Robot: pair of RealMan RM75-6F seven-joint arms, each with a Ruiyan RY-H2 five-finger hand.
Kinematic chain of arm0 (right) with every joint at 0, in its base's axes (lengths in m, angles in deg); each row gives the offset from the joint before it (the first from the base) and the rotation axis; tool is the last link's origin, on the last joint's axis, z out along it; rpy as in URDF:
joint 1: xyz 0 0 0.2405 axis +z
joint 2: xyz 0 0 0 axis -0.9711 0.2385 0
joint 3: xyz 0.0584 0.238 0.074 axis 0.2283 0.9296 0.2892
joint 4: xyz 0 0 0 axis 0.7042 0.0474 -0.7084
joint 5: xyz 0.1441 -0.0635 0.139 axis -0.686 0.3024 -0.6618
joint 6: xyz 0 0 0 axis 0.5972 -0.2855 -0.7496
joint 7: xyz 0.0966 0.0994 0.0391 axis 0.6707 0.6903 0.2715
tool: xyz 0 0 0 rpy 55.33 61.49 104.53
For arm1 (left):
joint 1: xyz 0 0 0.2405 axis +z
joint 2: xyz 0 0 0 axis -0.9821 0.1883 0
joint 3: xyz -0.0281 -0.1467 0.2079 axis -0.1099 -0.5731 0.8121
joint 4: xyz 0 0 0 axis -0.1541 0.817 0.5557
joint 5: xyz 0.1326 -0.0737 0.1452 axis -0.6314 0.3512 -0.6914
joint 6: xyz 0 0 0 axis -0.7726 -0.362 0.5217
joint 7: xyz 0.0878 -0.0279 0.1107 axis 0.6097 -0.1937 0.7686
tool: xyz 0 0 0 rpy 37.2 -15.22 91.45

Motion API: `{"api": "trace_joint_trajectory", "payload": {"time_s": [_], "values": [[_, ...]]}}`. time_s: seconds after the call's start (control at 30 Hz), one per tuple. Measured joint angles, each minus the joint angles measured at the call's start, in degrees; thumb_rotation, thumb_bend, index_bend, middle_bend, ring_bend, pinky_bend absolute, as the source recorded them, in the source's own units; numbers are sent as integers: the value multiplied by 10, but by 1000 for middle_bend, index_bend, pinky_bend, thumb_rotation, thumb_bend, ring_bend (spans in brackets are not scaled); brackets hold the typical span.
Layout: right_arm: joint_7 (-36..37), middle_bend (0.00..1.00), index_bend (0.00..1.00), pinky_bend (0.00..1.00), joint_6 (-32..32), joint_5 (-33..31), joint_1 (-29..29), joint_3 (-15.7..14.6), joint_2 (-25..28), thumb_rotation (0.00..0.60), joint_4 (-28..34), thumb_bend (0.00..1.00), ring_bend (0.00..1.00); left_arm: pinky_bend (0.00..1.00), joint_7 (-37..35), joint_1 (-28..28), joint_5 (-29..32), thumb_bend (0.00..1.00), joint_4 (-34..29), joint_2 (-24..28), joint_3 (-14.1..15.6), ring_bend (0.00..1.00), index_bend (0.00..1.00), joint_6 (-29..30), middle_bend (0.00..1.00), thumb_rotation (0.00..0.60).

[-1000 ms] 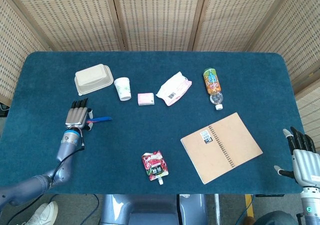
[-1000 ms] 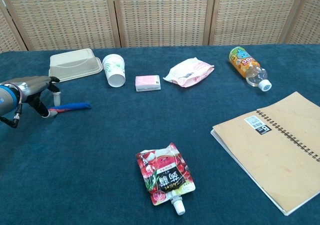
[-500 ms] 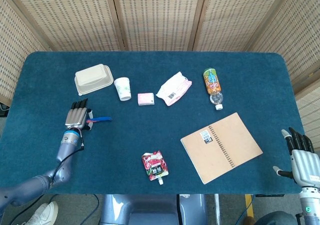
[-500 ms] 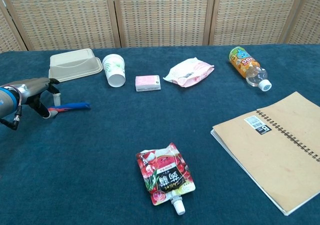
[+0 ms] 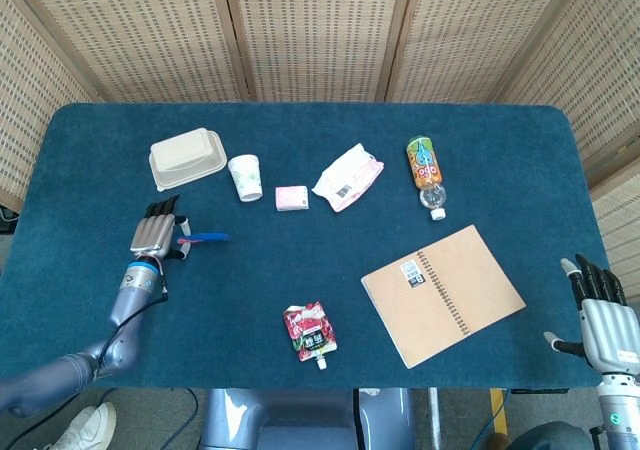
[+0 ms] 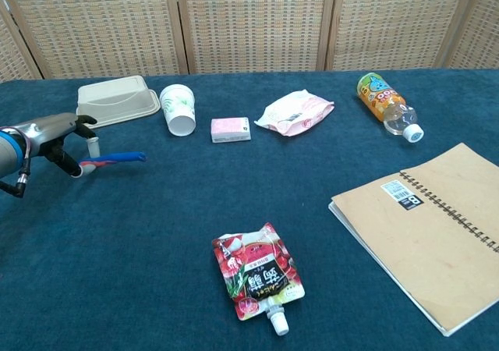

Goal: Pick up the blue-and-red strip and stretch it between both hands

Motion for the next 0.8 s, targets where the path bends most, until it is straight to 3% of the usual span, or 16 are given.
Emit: {"api": "trace_joint_trajectory", "payload": {"time_s": [0.17, 0.3, 0.43, 0.53, 0.63, 0.8], "values": [[16, 0, 0, 0, -4, 10, 0, 0, -2, 600, -2, 0, 0, 0, -78, 11, -61, 467, -49, 22, -9, 0, 762, 17, 0, 600], [59, 0, 34, 0, -11, 46, 5, 1, -9, 600, -15, 0, 0, 0, -193, 24, -136, 467, -96, 39, -14, 0, 769, 40, 0, 600], [132, 0, 176, 0, -13, 91, 18, 2, -10, 600, -26, 1, 0, 0, -302, 32, -214, 467, -142, 51, -17, 0, 769, 65, 0, 600], [193, 0, 273, 0, -13, 130, 37, 7, -5, 600, -28, 94, 0, 0, -340, 33, -258, 467, -175, 53, -18, 0, 770, 77, 0, 600], [236, 0, 353, 0, -7, 165, 69, 15, 6, 600, -22, 196, 0, 0, -359, 26, -251, 467, -200, 54, -24, 0, 770, 61, 0, 600], [265, 0, 380, 0, 42, 168, 108, 25, 29, 600, 13, 232, 0, 0, -380, -9, -197, 467, -235, 42, -43, 0, 768, 10, 0, 600]]}}
